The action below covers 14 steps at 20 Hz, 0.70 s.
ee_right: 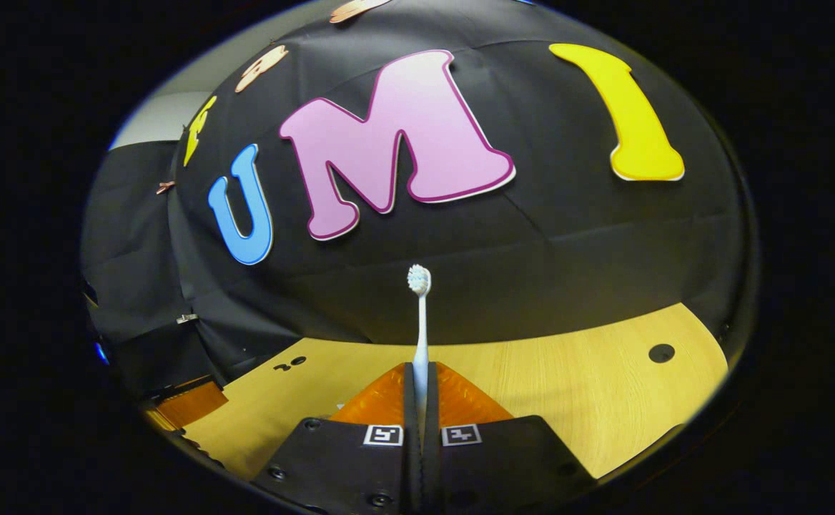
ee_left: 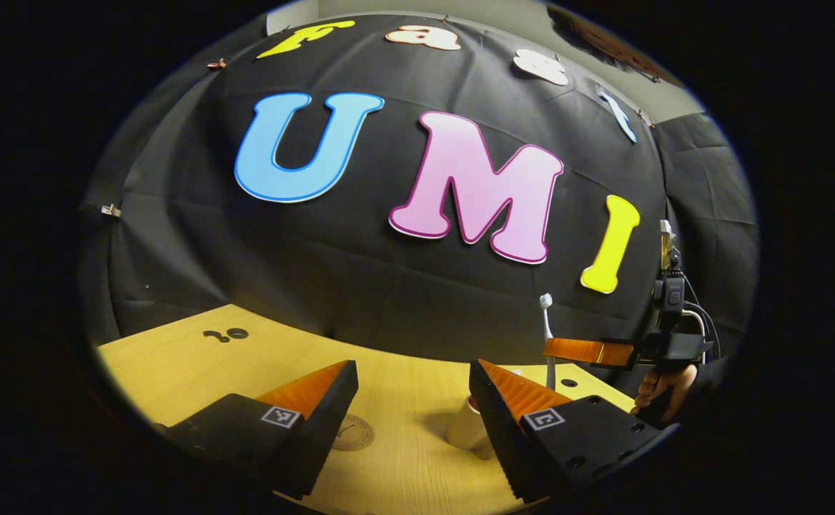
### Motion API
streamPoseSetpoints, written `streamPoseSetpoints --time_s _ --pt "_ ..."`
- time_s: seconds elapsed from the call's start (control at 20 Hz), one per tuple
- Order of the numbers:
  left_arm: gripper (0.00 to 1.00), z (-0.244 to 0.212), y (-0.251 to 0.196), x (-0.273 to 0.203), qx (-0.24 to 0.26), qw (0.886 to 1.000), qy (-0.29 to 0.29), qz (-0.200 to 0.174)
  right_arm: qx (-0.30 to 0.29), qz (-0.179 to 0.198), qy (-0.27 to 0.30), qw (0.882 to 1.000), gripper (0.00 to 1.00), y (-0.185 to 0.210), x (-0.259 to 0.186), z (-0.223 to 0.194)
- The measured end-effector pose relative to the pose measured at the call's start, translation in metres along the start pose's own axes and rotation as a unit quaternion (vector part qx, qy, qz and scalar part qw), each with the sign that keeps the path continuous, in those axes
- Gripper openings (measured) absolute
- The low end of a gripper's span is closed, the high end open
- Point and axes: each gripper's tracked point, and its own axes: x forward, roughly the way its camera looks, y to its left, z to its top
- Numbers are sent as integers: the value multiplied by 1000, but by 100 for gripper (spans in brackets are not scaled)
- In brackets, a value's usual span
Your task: Put the toothbrush and toothpaste on the desktop into the cup, then pick up the cup and place it on the coaster on the desktop.
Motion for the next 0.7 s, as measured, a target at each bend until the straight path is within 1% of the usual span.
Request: streamPoseSetpoints --time_s 0.1,0.4,0.65,0.7 --pt "96 -5 3 -6 1 1000 8 2 -12 9 -17 1000 5 1 7 0" --pt "96 -19 1 -21 16 999 30 -7 0 13 -40 999 5 -1 37 -13" --pt "96 -31 2 -22 17 999 41 -10 2 22 -35 999 6 3 46 -32" --pt "96 -31 3 -22 16 999 41 -9 5 26 -37 999 8 4 44 -31"
